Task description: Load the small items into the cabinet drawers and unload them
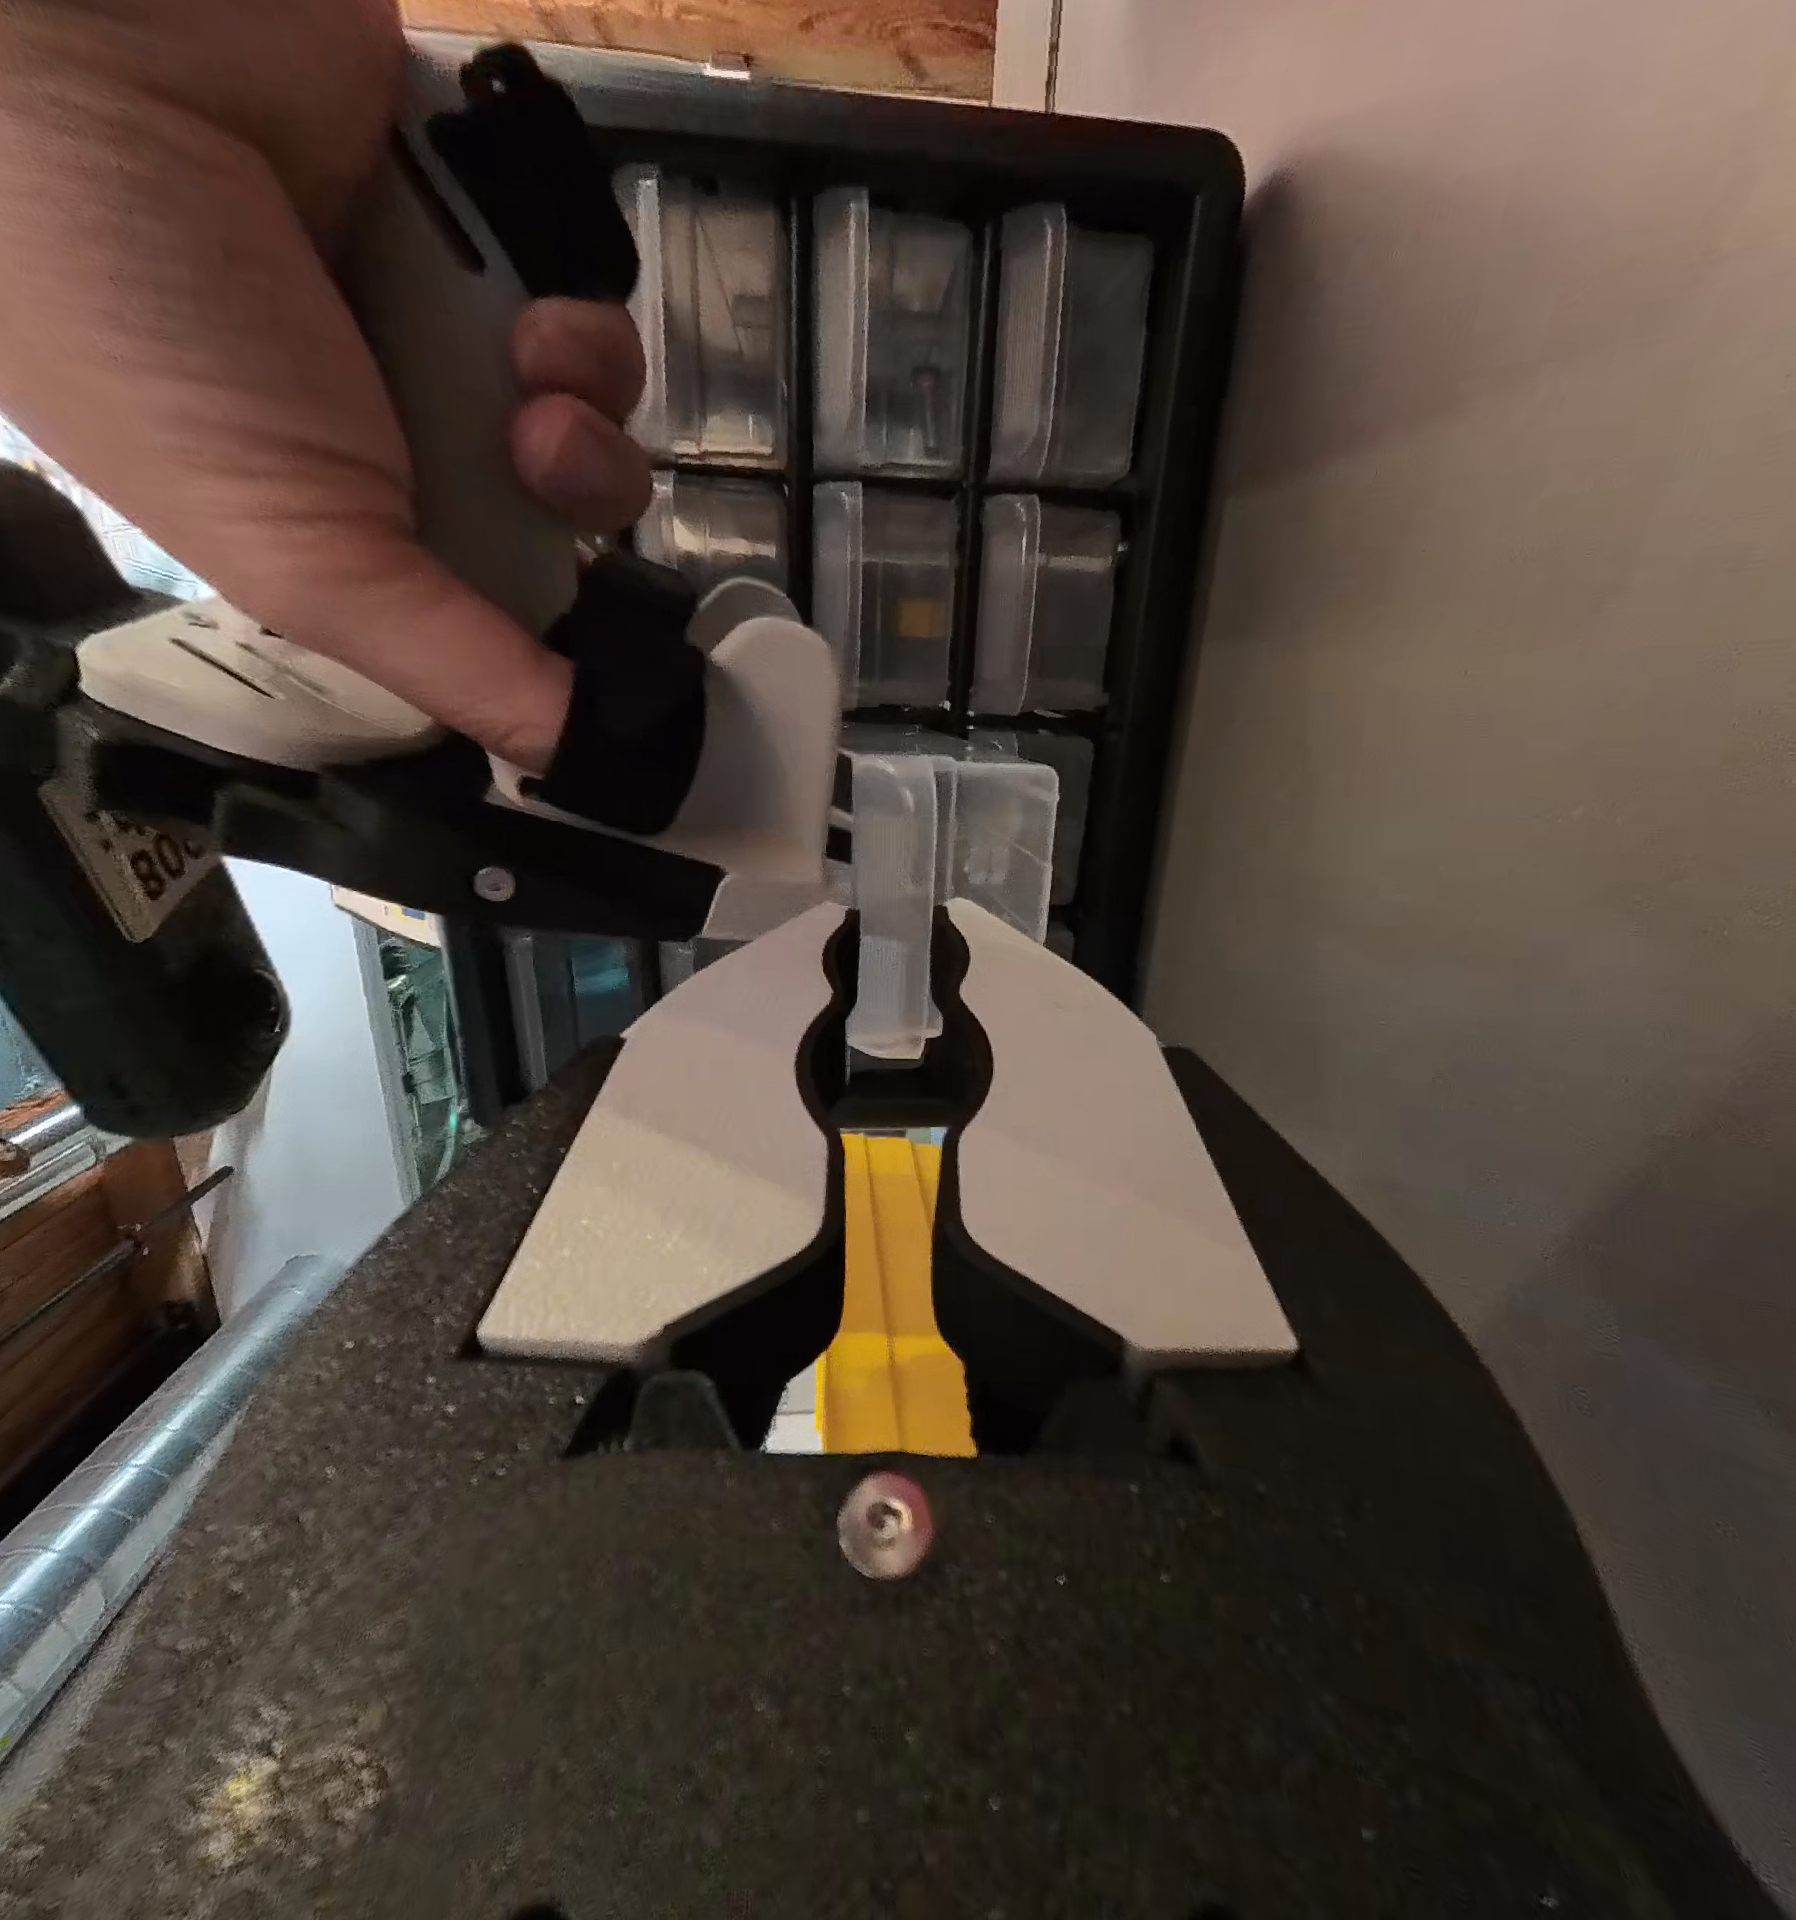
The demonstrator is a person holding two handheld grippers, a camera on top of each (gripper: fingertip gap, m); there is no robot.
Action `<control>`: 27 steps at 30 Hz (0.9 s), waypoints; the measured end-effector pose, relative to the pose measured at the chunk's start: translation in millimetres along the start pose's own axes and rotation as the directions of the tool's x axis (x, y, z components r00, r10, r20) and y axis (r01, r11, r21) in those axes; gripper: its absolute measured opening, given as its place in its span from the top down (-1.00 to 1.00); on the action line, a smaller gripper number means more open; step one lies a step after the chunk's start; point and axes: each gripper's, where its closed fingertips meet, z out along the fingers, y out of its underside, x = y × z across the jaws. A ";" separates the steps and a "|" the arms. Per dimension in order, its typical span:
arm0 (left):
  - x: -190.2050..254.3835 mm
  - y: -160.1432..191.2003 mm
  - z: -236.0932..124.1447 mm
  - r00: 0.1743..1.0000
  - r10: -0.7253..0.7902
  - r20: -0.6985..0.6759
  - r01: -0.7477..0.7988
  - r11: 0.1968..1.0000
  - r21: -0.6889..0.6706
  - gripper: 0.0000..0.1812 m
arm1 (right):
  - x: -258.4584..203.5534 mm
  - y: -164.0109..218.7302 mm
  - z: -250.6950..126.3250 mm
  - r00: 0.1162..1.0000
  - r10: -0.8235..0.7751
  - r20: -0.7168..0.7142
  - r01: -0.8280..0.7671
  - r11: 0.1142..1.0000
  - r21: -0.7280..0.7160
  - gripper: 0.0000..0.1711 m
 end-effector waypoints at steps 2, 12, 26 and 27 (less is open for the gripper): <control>0.2 -0.6 -0.9 1.000 -0.005 -0.005 0.005 1.000 0.002 0.86 | -4.6 3.1 0.5 0.999 -0.006 0.046 0.007 0.999 -0.041 0.76; 1.4 -0.6 -1.2 1.000 0.002 -0.013 -0.002 1.000 0.004 0.86 | -2.0 16.6 6.7 0.998 -0.028 0.057 0.044 0.956 -0.289 0.78; 3.2 -1.3 -1.7 1.000 0.004 -0.024 -0.004 1.000 0.007 0.86 | -2.5 12.2 13.1 0.994 -0.078 0.081 0.101 0.938 -0.333 0.85; 3.4 -1.5 -1.8 1.000 0.002 -0.026 -0.001 1.000 0.008 0.86 | -2.4 12.3 13.3 0.993 -0.081 0.080 0.104 0.938 -0.332 0.86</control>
